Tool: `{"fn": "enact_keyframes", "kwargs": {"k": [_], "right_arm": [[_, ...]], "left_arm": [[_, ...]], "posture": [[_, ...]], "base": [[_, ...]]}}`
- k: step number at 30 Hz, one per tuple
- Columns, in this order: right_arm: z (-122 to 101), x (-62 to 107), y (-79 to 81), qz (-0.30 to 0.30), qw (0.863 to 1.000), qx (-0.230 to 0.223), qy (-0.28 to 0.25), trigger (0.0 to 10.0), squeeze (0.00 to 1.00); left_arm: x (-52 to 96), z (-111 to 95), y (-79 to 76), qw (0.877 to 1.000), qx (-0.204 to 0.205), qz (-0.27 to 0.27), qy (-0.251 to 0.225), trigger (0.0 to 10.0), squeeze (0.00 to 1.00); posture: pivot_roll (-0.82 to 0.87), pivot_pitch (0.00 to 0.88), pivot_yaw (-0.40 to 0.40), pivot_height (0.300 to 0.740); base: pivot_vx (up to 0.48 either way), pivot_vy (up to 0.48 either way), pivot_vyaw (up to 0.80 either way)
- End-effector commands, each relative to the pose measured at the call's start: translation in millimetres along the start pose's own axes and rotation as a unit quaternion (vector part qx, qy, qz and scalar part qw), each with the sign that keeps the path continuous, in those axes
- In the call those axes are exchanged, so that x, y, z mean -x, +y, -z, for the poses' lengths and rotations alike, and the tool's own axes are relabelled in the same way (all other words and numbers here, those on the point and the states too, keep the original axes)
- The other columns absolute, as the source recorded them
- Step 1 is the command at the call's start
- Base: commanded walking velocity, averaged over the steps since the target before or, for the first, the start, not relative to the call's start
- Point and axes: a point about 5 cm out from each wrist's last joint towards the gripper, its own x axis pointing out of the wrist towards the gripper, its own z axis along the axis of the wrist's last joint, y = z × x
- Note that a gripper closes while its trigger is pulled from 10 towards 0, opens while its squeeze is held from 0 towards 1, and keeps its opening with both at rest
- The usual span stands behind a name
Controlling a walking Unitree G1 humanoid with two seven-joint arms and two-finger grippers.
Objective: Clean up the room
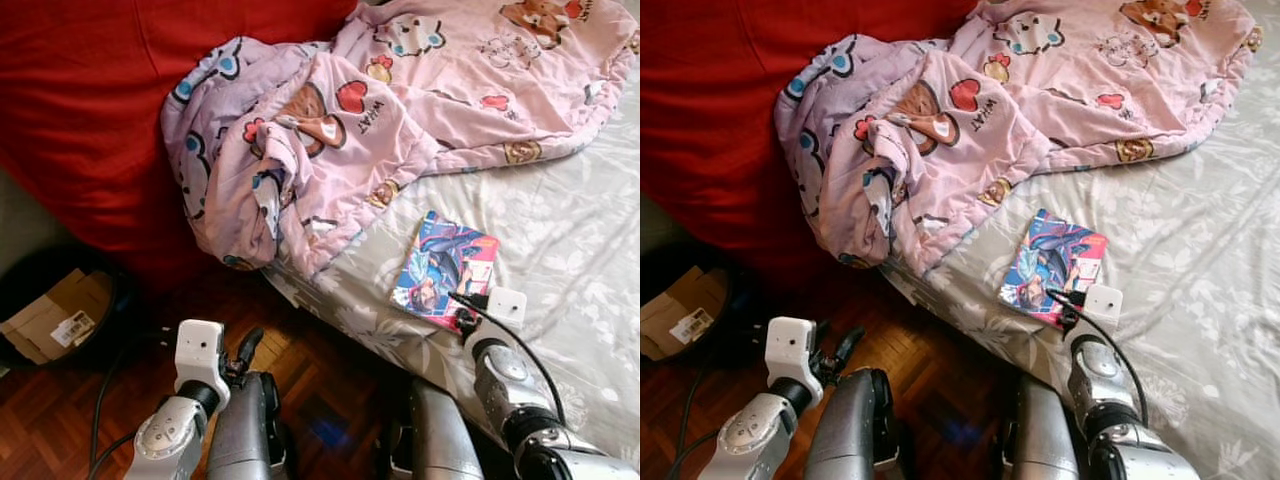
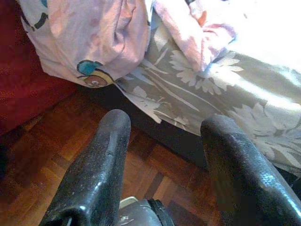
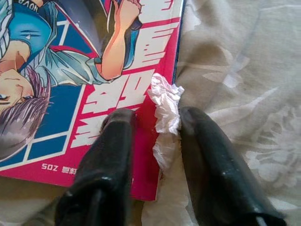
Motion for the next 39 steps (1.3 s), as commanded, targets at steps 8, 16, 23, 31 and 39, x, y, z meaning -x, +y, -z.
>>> {"fn": "enact_keyframes", "kwargs": {"k": [8, 16, 23, 31, 39], "right_arm": [[26.2, 8.9, -14.4, 0.054, 0.998, 0.002, 0.022, 0.0, 0.0], [19.4, 13.0, 0.3, 0.034, 0.998, -0.012, -0.043, 0.0, 0.0], [-2.9, 18.2, 17.1, -0.026, 0.99, -0.047, -0.132, 0.0, 0.0], [-15.7, 23.9, 32.9, -0.08, 0.981, -0.043, -0.173, 2.5, 0.0], [-2.6, 17.4, 21.1, -0.04, 0.993, -0.027, -0.112, 10.0, 0.0]], "left_arm": [[-8.8, 3.6, 5.9, 1.0, -0.011, -0.009, 0.005, 10.0, 0.0], [-14.8, 3.0, 3.5, 1.0, -0.019, -0.005, -0.002, 10.0, 0.0], [-23.3, 1.7, 5.8, 1.0, -0.022, -0.007, -0.007, 10.0, 0.0], [-33.0, 0.5, 5.2, 1.0, -0.021, -0.008, -0.014, 10.0, 0.0], [-38.3, -0.5, 8.2, 0.999, -0.023, -0.01, -0.023, 10.0, 0.0]], "posture": [[-0.02, 0.192, 0.011, 0.599], [-0.02, 0.158, 0.007, 0.599], [-0.04, 0.12, 0.003, 0.599], [-0.04, 0.078, -0.004, 0.599], [-0.04, 0.058, -0.005, 0.599]], "base": [[0.0, 0.0, 0.0], [0.0, 0.0, 0.0], [0.0, 0.0, 0.0], [0.0, 0.0, 0.0], [0.0, 0.0, 0.0]]}}
